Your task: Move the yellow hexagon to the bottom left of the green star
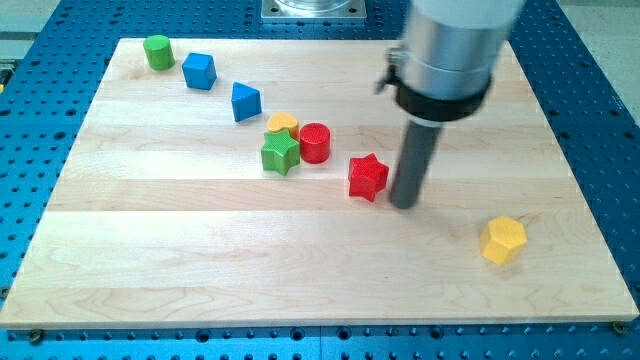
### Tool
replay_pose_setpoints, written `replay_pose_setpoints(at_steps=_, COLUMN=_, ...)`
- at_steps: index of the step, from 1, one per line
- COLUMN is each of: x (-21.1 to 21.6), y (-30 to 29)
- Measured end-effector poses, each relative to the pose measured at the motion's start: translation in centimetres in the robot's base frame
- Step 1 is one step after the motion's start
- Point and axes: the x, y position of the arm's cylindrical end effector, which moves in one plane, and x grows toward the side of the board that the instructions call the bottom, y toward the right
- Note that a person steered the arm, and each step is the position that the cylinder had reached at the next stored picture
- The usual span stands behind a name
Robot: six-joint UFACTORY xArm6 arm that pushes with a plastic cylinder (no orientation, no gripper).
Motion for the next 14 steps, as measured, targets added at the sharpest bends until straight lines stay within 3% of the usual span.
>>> replay_pose_setpoints(at_steps=1, x=-1.6, y=-6.6)
replay_pose_setpoints(at_steps=2, x=-0.2, y=-8.9)
replay_pose_setpoints(at_steps=3, x=1.3, y=-1.2)
replay_pose_setpoints(at_steps=4, x=-2.7, y=8.2)
replay_pose_setpoints(at_steps=5, x=-0.1, y=20.1)
replay_pose_setpoints(at_steps=6, x=6.3, y=22.3)
replay_pose_setpoints(at_steps=7, x=8.4, y=11.4)
replay_pose_setpoints(at_steps=8, x=4.9, y=1.3)
replay_pose_setpoints(at_steps=9, x=4.0, y=2.1)
replay_pose_setpoints(at_steps=11, x=1.4, y=-12.9)
replay_pose_setpoints(at_steps=12, x=1.5, y=-10.8)
replay_pose_setpoints(at_steps=14, x=1.3, y=-18.0)
